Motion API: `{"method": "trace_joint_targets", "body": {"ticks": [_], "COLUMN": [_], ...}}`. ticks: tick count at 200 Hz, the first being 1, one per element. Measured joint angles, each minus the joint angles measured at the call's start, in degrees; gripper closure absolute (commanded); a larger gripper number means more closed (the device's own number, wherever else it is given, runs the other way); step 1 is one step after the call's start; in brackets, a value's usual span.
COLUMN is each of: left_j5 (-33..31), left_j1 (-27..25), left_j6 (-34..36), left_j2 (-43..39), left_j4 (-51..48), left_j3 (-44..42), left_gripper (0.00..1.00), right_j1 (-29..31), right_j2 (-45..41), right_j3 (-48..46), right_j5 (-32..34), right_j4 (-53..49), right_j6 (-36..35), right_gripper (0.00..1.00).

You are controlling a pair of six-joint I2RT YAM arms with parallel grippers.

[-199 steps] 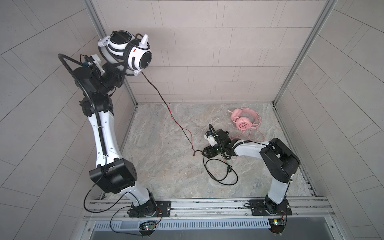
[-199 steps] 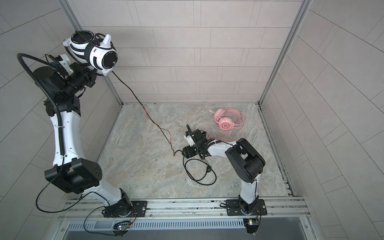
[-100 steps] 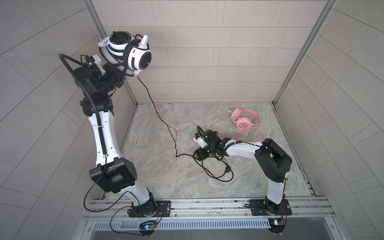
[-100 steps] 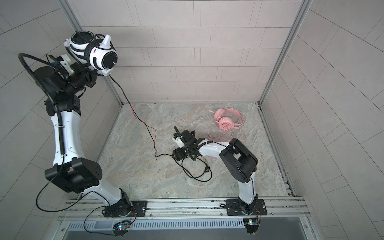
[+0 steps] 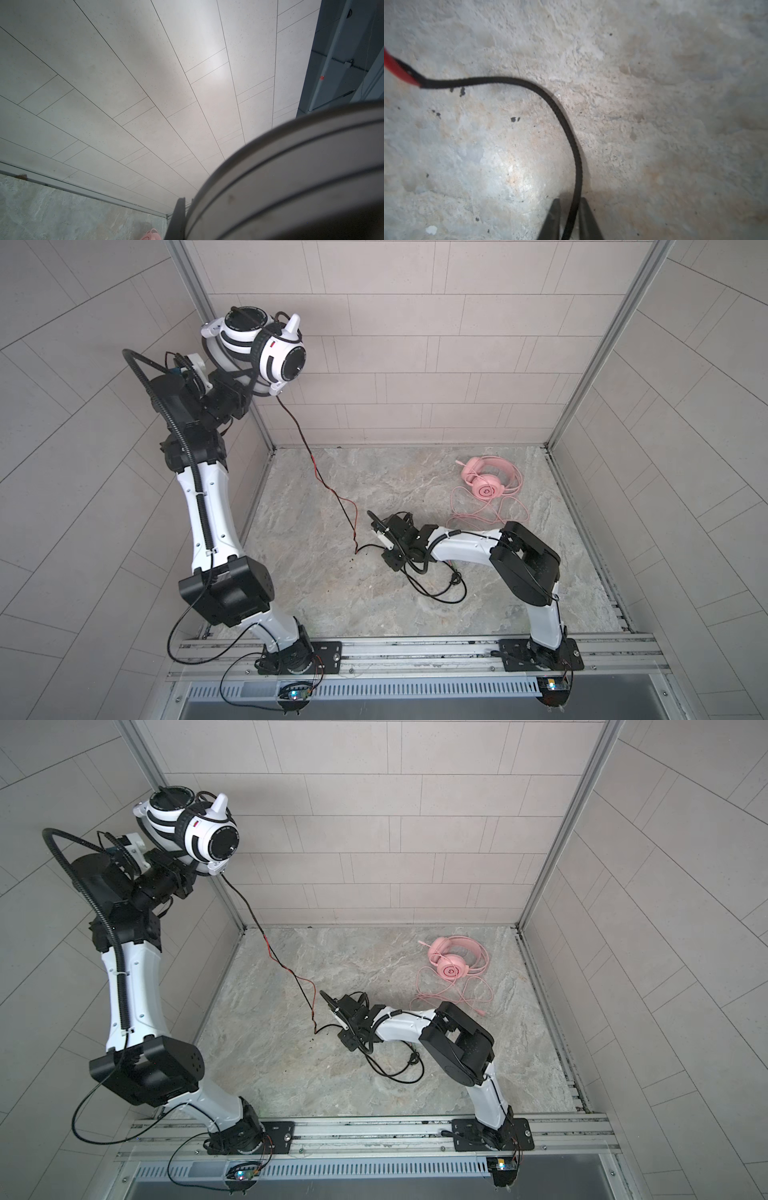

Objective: Wrap the headphones

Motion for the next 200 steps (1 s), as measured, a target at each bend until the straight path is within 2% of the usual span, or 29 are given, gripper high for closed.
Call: {"method": "trace_joint_targets", "body": {"ticks": [19, 40, 111, 149, 200], "left_j5": [-0.1, -1.9, -15.5, -21.0, -26.8], "left_j1": [0.0, 0.0, 0.0, 0.0, 0.0], "left_j6": [0.2, 0.2, 2.6, 3.3, 9.0], "left_j2": [0.0, 0.0, 3.6, 5.6, 5.1], "left_j4": [-0.6, -1.1, -4.8, -6.9, -13.1], "left_j3": [0.0, 0.0, 3.4, 3.5, 3.5], "left_gripper": [1.0, 1.0, 1.0, 1.0, 1.0], "right_j1": [-0.3, -0.2, -1.2, -5.7, -11.7], "right_j2": [-2.3, -6.0, -27.5, -34.2, -38.2], "right_j3": [-3.2, -7.5, -25.5, -31.3, -34.6], "right_j5": [1.8, 5.4, 17.6, 19.2, 18.8], "right_j4": [0.5, -0.8, -5.3, -6.1, -7.1], "right_j6": [0.0, -0.3, 1.5, 3.6, 6.8], "right_gripper": [1.0, 1.0, 1.0, 1.0, 0.99]}}
